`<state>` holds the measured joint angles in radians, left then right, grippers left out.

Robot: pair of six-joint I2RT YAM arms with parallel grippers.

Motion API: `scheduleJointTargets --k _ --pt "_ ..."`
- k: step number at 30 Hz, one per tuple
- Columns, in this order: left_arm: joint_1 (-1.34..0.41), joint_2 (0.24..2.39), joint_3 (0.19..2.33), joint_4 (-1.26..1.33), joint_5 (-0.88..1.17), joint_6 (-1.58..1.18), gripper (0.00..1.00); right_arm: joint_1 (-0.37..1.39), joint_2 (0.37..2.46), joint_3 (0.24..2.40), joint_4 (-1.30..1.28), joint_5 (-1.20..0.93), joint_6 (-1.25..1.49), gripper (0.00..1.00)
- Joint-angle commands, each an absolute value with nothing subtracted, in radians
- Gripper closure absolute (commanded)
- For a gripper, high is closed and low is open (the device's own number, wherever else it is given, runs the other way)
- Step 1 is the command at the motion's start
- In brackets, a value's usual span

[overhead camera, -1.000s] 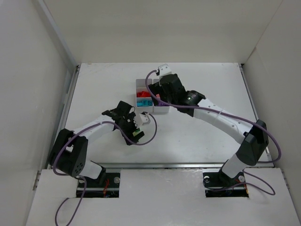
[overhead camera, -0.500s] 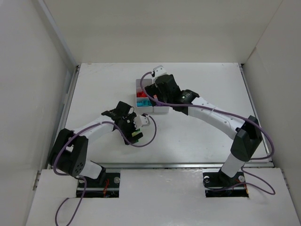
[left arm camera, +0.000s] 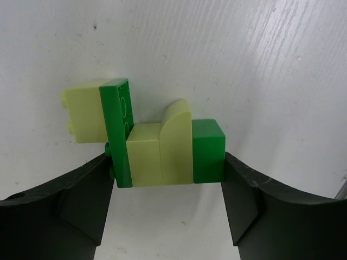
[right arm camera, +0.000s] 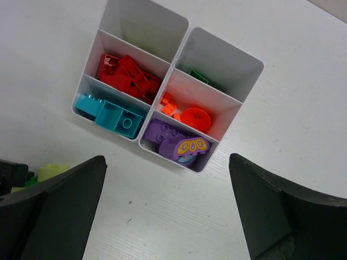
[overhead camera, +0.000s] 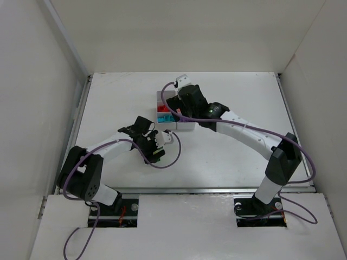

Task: Sort the legos into containers by color

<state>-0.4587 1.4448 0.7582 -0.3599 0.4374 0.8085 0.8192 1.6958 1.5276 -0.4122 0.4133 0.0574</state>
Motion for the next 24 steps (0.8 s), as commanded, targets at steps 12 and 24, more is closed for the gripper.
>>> scheduleJointTargets --k 12,24 --pt "-0.497 1.016 0.718 -0.215 0.336 1.015 0.98 0.686 1.480 1.529 -0.479 -0.136 -0.072 0.00" --pt "-0.546 0.795 0.626 -0.006 0.387 1.181 0.98 0.686 1.584 1.595 -0.336 -0.601 0.049 0.00"
